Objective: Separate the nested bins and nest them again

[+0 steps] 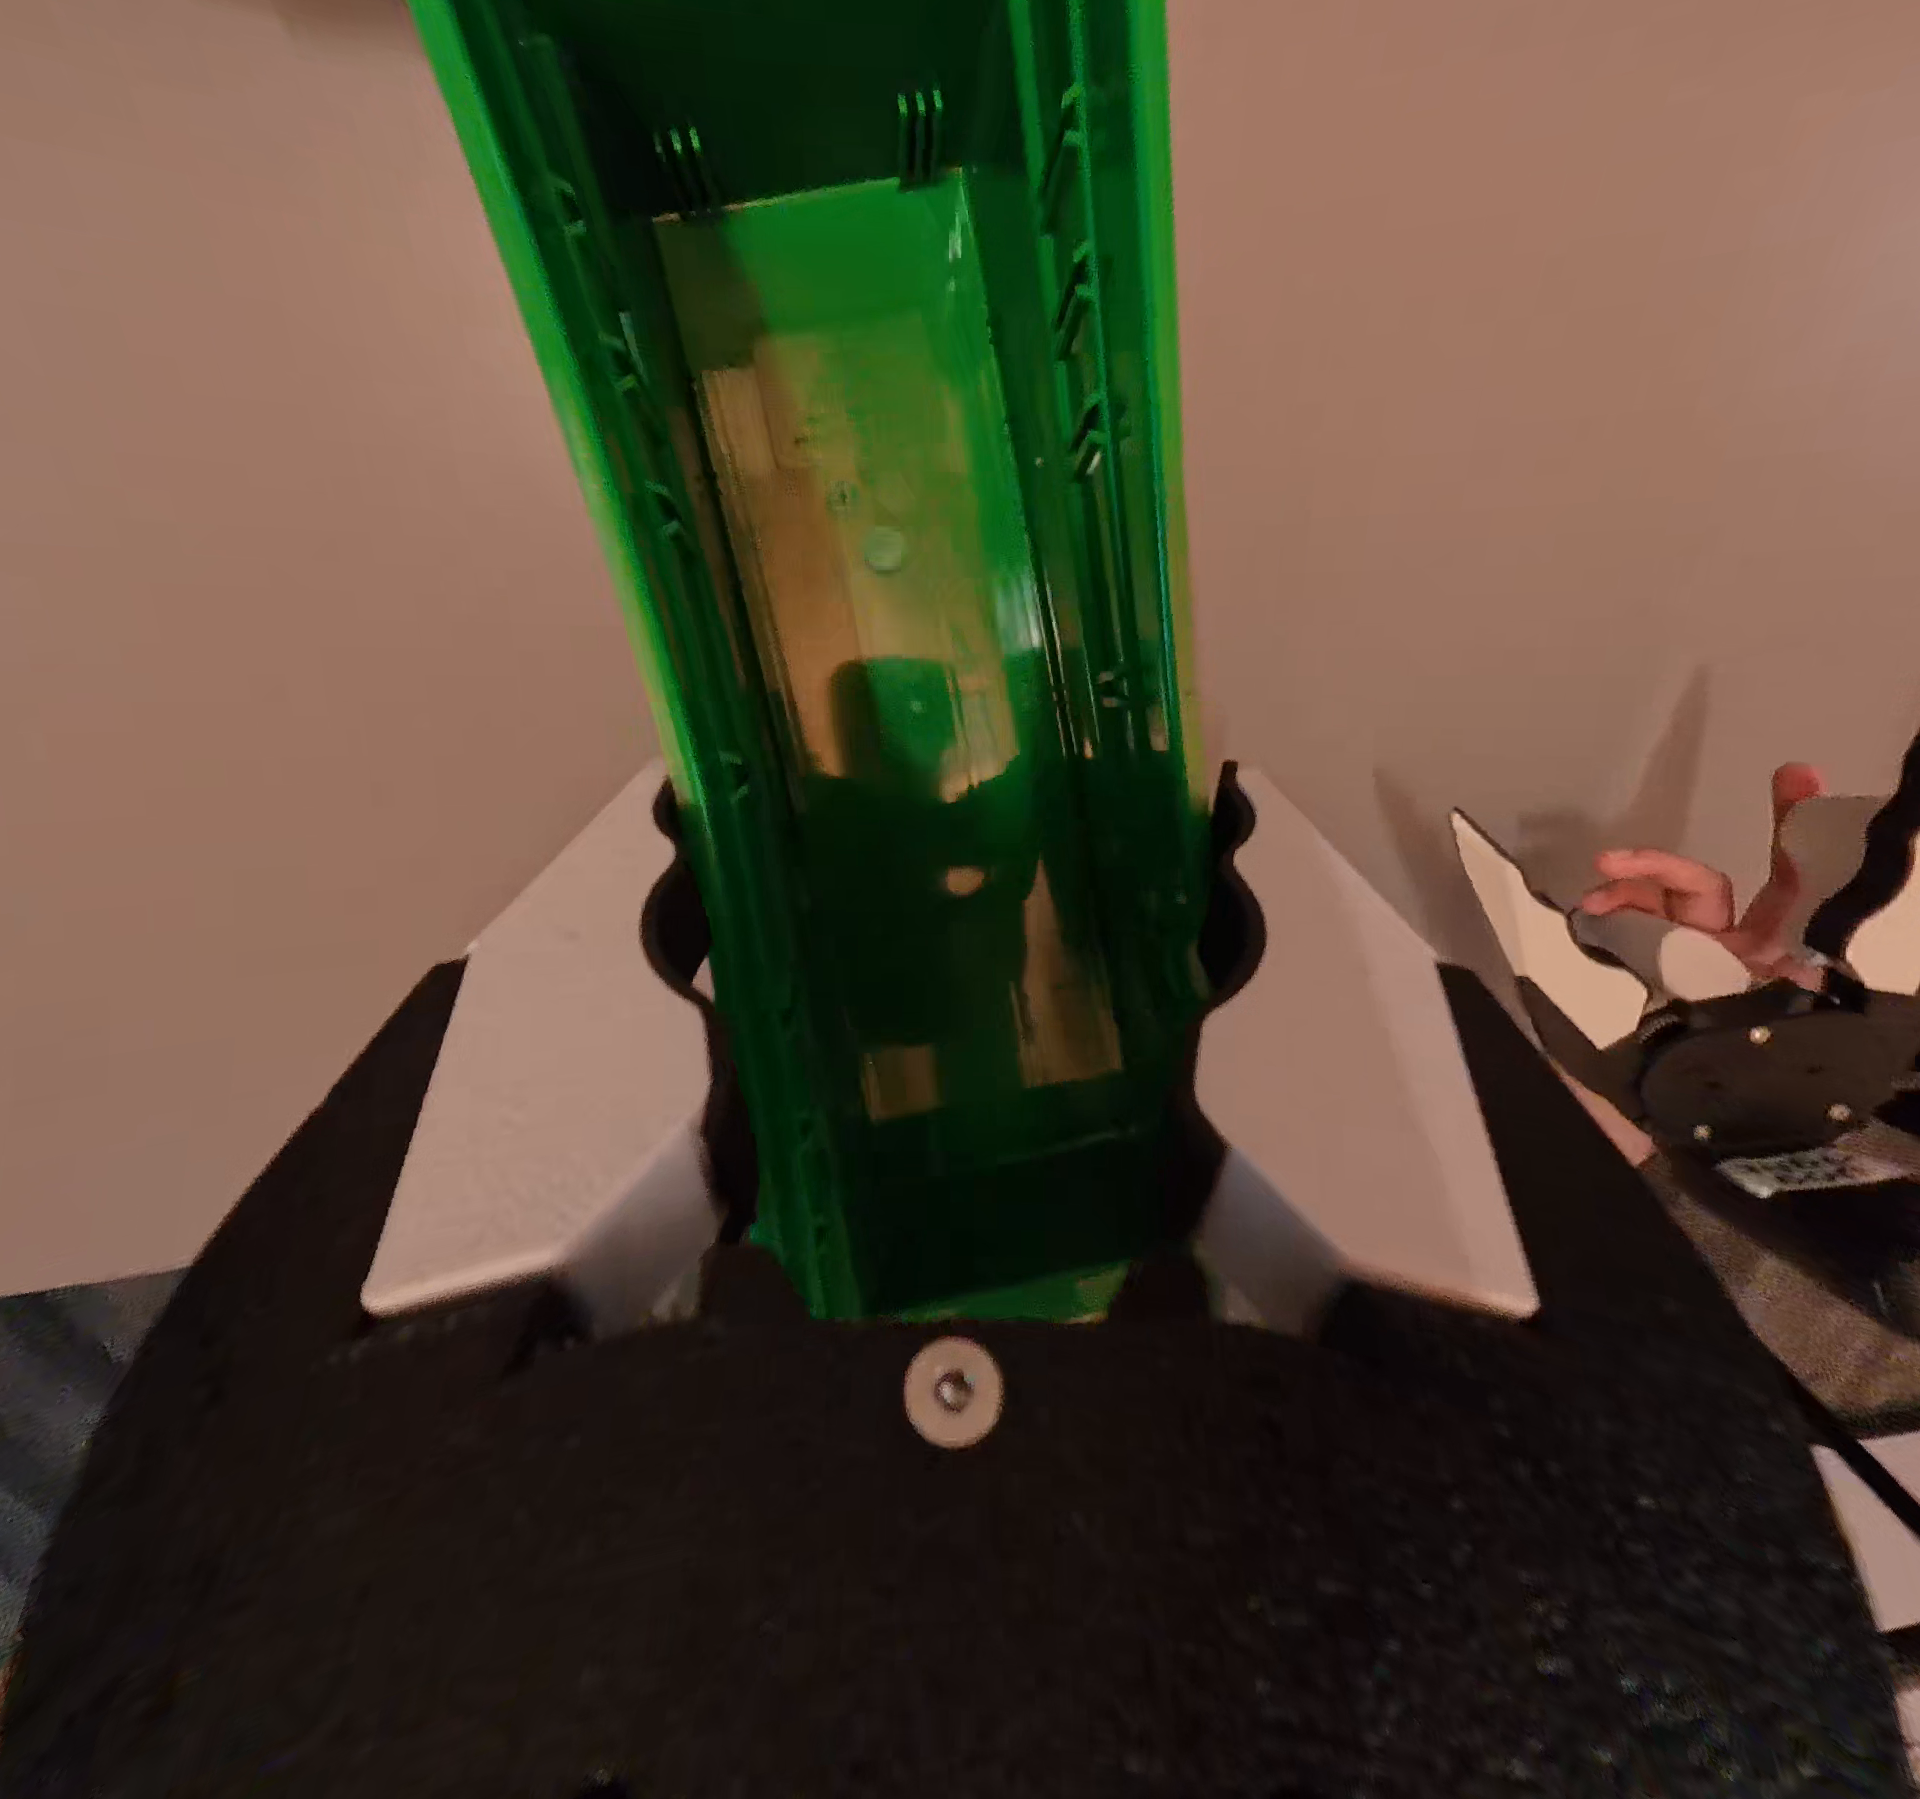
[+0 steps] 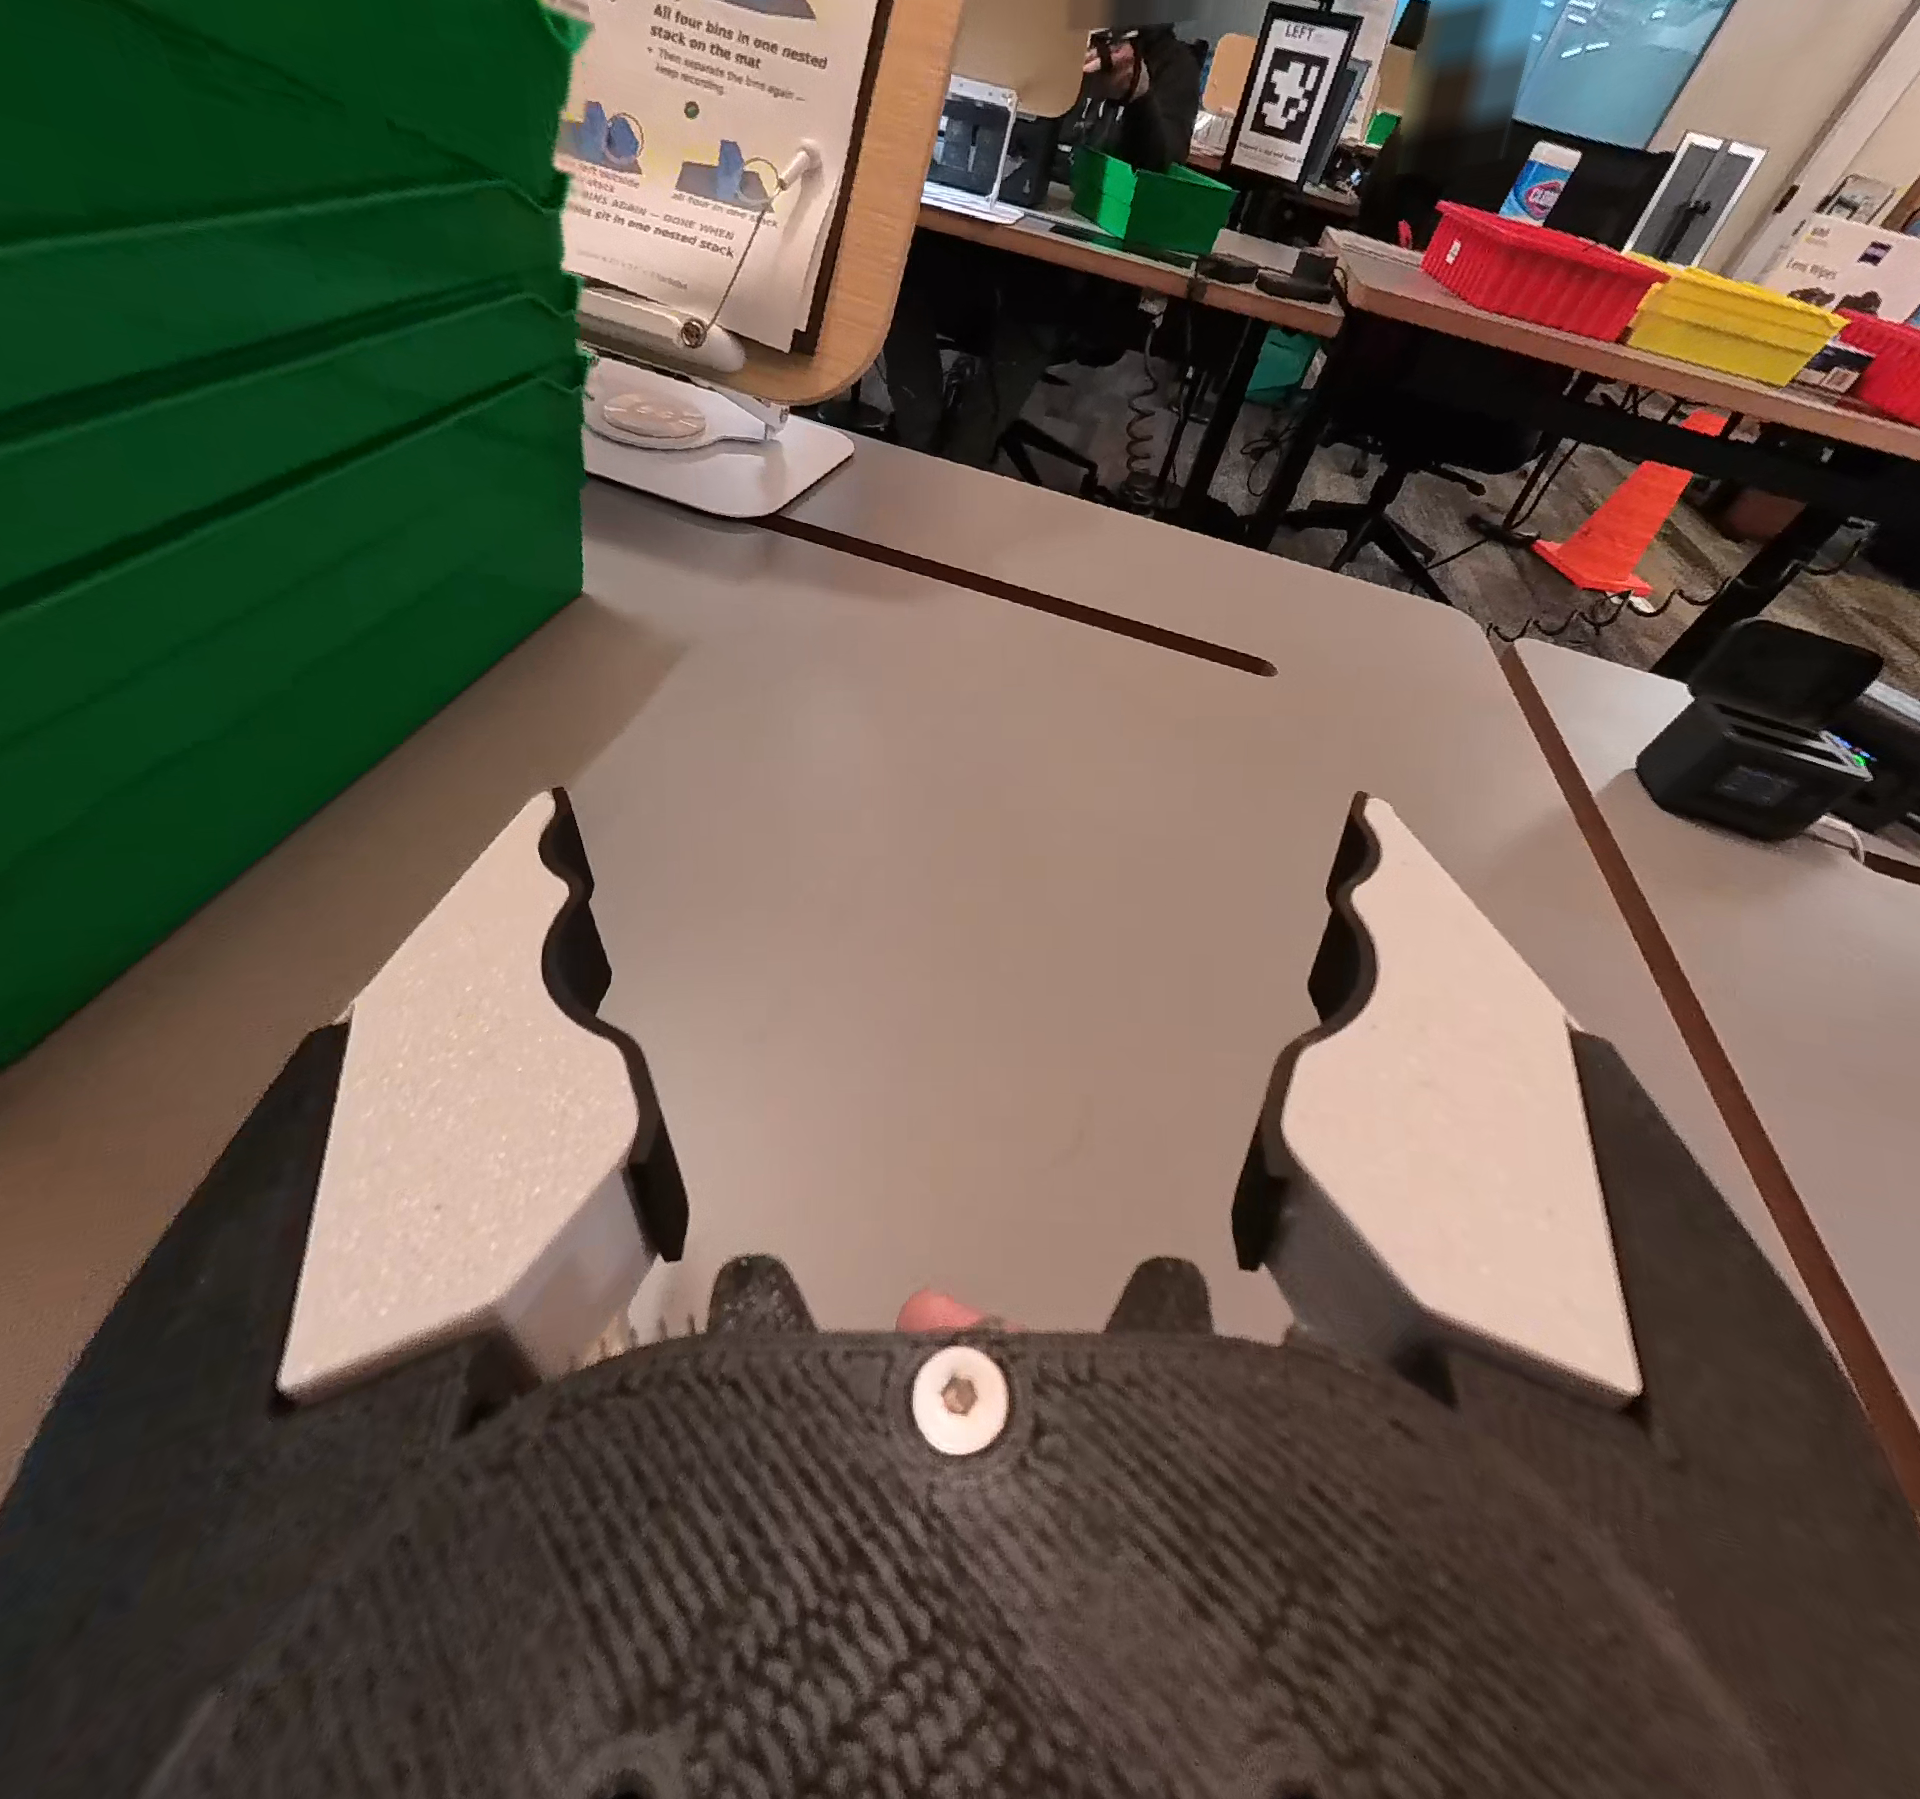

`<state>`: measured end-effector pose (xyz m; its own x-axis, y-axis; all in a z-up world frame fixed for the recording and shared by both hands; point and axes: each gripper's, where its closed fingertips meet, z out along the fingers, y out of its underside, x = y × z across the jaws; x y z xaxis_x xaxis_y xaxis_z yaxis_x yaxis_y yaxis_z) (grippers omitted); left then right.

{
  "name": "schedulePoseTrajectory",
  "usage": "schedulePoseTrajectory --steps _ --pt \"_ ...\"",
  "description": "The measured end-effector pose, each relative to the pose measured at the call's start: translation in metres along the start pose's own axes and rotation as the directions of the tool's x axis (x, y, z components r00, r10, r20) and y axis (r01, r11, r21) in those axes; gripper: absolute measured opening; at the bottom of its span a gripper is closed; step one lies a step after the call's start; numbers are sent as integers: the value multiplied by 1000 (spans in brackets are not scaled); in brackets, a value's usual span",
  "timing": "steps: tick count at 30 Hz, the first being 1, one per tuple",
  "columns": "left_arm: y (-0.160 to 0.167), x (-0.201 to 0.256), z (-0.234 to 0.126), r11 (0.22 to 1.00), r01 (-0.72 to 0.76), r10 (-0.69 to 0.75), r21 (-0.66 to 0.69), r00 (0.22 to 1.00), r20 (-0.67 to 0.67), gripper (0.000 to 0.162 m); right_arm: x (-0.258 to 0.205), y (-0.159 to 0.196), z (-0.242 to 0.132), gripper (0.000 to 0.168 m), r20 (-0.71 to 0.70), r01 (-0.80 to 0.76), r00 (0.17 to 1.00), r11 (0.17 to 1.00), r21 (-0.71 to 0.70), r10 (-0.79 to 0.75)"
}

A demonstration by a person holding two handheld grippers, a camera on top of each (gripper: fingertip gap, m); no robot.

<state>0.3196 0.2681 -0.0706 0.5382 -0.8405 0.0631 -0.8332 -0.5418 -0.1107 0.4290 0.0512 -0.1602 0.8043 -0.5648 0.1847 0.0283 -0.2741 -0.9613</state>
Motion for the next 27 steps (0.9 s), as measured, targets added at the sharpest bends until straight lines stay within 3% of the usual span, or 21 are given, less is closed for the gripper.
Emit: schedulePoseTrajectory --steps 8,13,20,27 --pt "-18 -35 -77 992 -59 46 115 992 115 95 0 2 1 138 -1 5 1000 1000 -9 -5" --pt "-16 -79 -103 987 18 -33 162 995 90 95 -1 3 1 138 2 7 1000 1000 -14 -7" --pt "0 -169 -101 982 72 -88 174 992 88 97 -1 4 1 138 0 11 1000 1000 -18 -11" --pt "29 -282 -60 980 132 -143 152 988 63 97 -9 5 4 137 32 -19 999 1000 -20 19"
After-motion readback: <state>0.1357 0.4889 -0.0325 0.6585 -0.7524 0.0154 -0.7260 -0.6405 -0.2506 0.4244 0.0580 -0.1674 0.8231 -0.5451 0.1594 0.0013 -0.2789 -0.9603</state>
